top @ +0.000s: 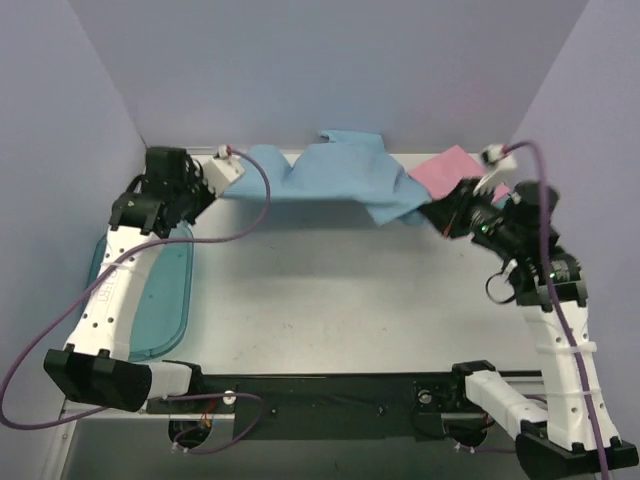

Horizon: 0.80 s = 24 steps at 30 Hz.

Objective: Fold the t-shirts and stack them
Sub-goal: Flatten out the tshirt

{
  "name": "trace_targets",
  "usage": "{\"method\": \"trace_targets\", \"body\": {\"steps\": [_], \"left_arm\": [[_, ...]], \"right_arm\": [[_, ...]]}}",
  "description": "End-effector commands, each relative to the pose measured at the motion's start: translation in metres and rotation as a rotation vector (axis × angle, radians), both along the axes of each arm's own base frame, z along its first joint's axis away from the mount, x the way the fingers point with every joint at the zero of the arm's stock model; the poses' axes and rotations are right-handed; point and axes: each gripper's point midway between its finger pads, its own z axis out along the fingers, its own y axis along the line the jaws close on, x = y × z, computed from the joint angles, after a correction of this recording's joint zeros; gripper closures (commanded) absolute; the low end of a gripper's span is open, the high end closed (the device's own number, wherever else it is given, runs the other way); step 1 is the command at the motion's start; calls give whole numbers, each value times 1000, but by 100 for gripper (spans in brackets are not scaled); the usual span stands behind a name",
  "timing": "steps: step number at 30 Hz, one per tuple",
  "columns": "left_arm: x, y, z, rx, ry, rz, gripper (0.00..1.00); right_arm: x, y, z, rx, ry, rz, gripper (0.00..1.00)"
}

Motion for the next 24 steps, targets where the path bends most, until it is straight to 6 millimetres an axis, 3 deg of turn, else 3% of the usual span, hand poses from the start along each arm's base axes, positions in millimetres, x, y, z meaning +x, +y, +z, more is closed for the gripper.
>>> {"method": "trace_targets", "body": {"steps": [1, 2, 3, 4, 6, 9, 11, 13, 14, 16, 20, 24], "left_arm": [[-52, -12, -130, -3, 311, -100, 100], [-66, -17, -156, -11, 366, -124, 100], [-74, -18, -169, -16, 393, -134, 100], [-87, -20, -190, -27, 452, -148, 100], [-107, -21, -215, -26, 529, -162, 100], [-122, -15, -234, 1, 575, -175, 100], [-134, -12, -248, 23, 616, -188, 100], [-138, -8, -253, 40, 626, -192, 100], [-139, -8, -254, 44, 630, -194, 100], [-144, -7, -257, 44, 646, -200, 100], [-152, -8, -263, 40, 667, -207, 100], [-156, -8, -266, 34, 679, -207, 100]], "right_arm": [[-64, 5, -188, -186, 441, -11, 100], [-85, 13, -237, -219, 548, 24, 100], [-90, 10, -248, -207, 561, -38, 100], [-111, 17, -285, -254, 634, -1, 100], [-131, 20, -318, -283, 708, -42, 100], [-165, 24, -350, -332, 835, -78, 98], [-185, 31, -364, -301, 941, -95, 97], [-202, 42, -373, -272, 1024, -75, 89], [-210, 44, -377, -271, 1080, -79, 72], [-223, 35, -379, -309, 1147, -117, 56], [-211, 6, -353, -315, 1112, -281, 40], [-201, -13, -362, -225, 1164, -432, 41]]}}
